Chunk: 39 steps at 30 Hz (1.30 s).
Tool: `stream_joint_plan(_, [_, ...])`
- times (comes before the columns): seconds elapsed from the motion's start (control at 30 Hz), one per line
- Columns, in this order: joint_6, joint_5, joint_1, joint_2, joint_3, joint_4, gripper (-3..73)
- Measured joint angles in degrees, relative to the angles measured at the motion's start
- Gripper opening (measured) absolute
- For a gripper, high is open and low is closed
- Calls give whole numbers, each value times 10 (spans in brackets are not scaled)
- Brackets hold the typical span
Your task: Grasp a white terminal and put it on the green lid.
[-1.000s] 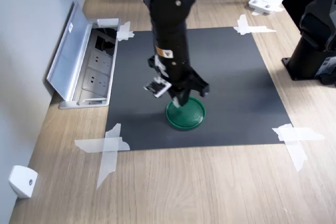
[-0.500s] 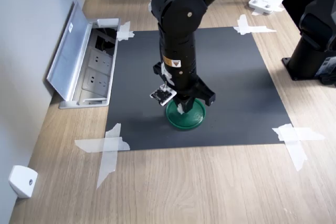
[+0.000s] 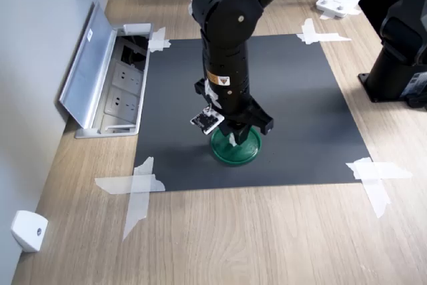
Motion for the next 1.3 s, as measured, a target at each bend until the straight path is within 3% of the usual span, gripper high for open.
stream_joint_plan(0.13, [5,-1,0,-2,0,0,466])
stream_joint_plan(0.27, [23,-18,-8,-26,0,6,449])
stream_joint_plan(0.37, [44,-45,-31,-60,0,7,336])
stream_joint_plan(0.5, [88,-81,-67,-115,0,-13,93])
stream_joint_plan(0.6, [119,-106,-85,-153,0,-34,16])
stream_joint_plan(0.73, [135,-117,-104,-194,0,-61,-3])
stream_joint_plan(0.97, [219,-149,-172,-266,29,-63,-7])
stream_joint_plan(1.1, [259,-230,-222,-341,108,-67,-7])
stream_joint_plan(1.3, [257,-370,-267,-498,291,-80,-7])
